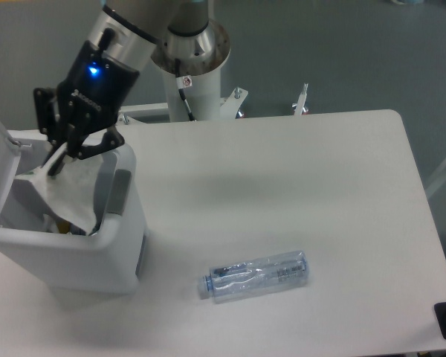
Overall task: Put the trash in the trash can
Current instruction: 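Open the gripper to drop the tissue into the bin, then move the gripper to the clear plastic bottle and lower onto it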
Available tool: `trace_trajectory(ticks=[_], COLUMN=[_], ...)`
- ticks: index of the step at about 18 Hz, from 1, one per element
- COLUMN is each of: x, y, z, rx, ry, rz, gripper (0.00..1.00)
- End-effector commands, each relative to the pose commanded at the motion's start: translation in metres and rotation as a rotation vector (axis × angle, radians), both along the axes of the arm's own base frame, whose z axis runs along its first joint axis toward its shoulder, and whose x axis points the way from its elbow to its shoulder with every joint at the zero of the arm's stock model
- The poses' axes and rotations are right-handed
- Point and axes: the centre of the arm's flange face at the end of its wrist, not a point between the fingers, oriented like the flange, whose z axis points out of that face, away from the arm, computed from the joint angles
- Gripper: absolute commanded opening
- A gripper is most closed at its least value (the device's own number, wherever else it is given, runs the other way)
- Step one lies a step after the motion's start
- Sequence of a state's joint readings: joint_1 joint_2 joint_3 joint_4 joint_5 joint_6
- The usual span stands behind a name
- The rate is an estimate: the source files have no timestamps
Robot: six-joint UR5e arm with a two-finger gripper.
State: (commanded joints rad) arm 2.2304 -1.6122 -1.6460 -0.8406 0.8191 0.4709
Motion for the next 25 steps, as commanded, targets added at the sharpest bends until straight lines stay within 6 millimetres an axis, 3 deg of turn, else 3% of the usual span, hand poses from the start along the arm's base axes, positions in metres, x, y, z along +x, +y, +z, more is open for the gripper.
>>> trace_trajectory(ticks=[4,7,9,11,14,18,22,25], x=[0.002,-0.008,-0.036,-0.068,-0.13,-0.175,-0.204,-0.217], y=[-0.003,-0.004,-0.008,0.003,0.01,0.011,0.018,0.026], z=[-0.006,-0.007,-0.003,-0.003,-0.011,-0.044,-0.105,-0.143], rx=[-0.008,-0.01,-0.004,-0.001,0.01,-0.076,-0.203,-0.255], ry=[-0.006,-0.005,0.004,0.023,0.081,0.278,0.394,0.377], rz=[-0.003,0.014,0.059,0.084,0.103,0.082,0.009,-0.029], gripper=[1.0,1.0,1.0,1.0,1.0,1.0,1.0,1.0])
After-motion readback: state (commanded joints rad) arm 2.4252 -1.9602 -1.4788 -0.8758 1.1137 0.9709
